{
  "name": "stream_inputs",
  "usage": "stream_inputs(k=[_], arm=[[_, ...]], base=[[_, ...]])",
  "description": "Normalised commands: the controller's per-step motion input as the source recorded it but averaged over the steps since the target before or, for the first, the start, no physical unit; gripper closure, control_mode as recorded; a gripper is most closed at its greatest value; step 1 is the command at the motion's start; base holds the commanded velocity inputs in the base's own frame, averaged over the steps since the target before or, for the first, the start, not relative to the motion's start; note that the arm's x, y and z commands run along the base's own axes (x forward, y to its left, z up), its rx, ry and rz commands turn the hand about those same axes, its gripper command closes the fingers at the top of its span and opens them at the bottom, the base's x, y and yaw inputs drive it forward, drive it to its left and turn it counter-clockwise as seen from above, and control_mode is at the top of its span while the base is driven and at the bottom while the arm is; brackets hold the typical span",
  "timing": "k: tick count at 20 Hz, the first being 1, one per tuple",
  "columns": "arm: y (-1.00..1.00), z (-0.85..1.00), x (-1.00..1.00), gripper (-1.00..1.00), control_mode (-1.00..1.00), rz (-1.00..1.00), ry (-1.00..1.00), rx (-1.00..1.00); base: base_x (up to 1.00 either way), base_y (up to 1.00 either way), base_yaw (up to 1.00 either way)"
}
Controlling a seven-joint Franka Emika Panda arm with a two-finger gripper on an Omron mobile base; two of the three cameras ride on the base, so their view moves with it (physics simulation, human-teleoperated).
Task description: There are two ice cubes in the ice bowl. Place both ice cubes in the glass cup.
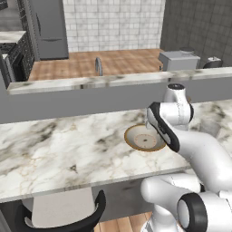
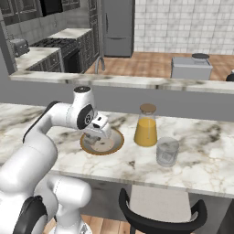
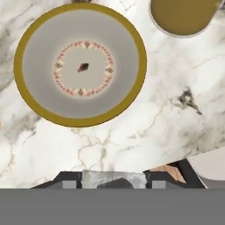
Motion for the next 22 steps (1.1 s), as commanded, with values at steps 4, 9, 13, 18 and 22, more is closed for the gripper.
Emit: stream_inputs(k=[4,9,13,18,22], arm=[[-0.12,0.02,0.00,1.00,-1.00,-0.02,0.00,0.00],[-0.47,0.12,-0.01,1.00,-1.00,-0.05,-0.02,0.00],[-0.65,0.14,0.00,1.00,-1.00,-0.08,0.00,0.00],[-0.72,0.05,0.00,1.00,-1.00,-0.10,0.00,0.00],[-0.68,0.00,0.00,1.00,-1.00,-0.11,0.00,-0.02]], base=[[0.00,0.00,0.00],[0.00,0.00,0.00],[0.00,0.00,0.00],[0.00,0.00,0.00],[0.00,0.00,0.00]])
